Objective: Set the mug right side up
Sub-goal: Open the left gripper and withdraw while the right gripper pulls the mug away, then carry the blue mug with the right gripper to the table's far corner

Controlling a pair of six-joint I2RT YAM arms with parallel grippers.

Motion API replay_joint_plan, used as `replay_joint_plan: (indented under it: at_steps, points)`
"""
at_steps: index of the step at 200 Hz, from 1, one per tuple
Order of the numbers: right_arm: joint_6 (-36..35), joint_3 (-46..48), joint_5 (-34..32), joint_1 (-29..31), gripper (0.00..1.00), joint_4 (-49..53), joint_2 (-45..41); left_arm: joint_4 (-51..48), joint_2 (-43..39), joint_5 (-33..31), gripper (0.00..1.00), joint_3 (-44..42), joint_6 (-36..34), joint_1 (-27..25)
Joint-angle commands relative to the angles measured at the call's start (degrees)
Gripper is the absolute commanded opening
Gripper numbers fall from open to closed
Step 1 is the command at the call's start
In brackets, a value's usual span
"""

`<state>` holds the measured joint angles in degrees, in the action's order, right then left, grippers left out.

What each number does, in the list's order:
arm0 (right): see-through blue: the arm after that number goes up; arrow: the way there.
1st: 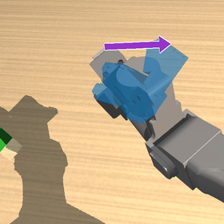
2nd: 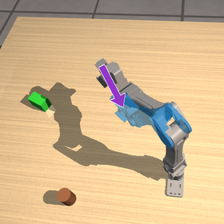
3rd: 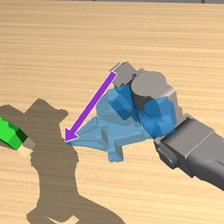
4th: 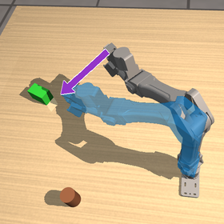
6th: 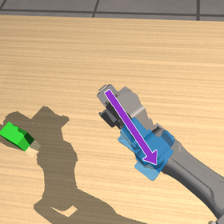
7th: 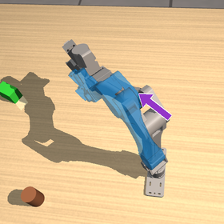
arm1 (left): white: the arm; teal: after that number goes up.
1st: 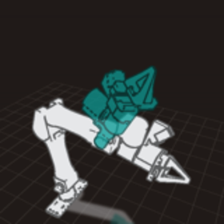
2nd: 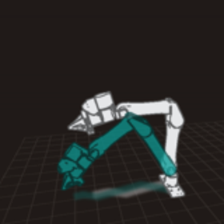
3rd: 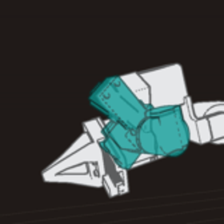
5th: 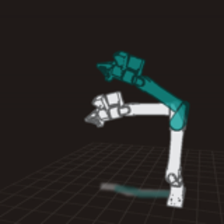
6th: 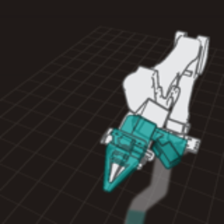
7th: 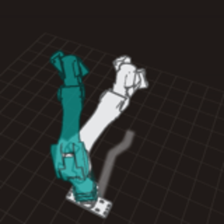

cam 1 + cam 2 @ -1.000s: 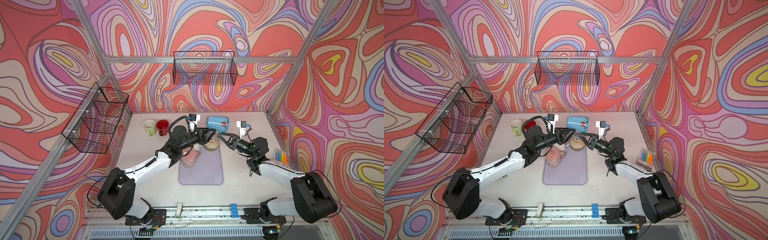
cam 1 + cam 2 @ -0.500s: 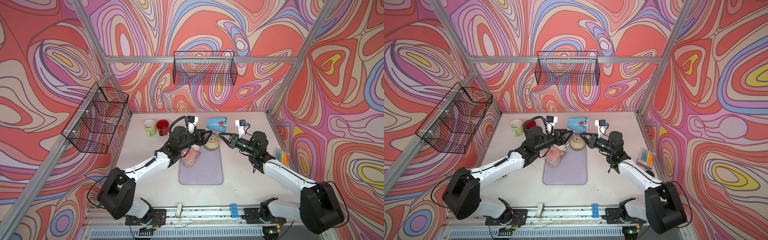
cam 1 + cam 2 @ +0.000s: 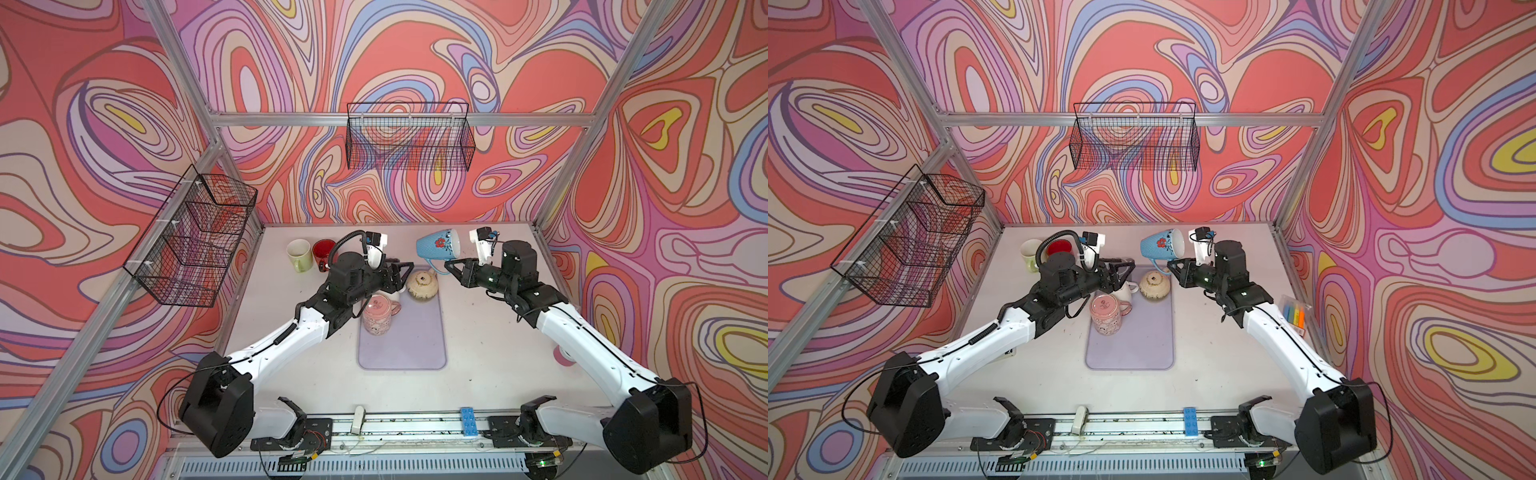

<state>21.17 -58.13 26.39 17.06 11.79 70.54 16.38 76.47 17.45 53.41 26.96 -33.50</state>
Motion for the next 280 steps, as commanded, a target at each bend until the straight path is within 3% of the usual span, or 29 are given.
replay_joint_plan:
  at_steps: [1,61,98,114,174,280]
  points:
    - [-6.80,-5.54,-6.86,0.16,0.00,9.57,-0.84,-6.89,-2.72,-1.65,0.63,1.27,-3.64,0.36]
    - [-14.26,-17.02,-20.39,0.08,0.00,25.03,4.61,-35.73,-9.35,-12.41,0.62,10.65,-12.37,0.62]
    - [-17.81,-22.79,-30.05,-0.01,0.00,31.08,10.09,-45.32,-12.69,-15.54,0.62,11.83,-16.48,2.44]
    - [-19.00,-24.18,-33.39,-0.22,0.00,31.89,11.75,-47.27,-13.95,-15.91,0.62,10.77,-17.87,3.34]
    - [-21.67,-32.36,-36.11,-4.10,0.00,36.16,20.19,-49.35,-19.94,-17.80,0.62,5.33,-24.17,3.43]
    - [-23.73,-38.57,-36.46,-9.14,0.00,32.22,34.25,-46.46,-23.03,-16.99,0.61,-1.00,-24.71,3.44]
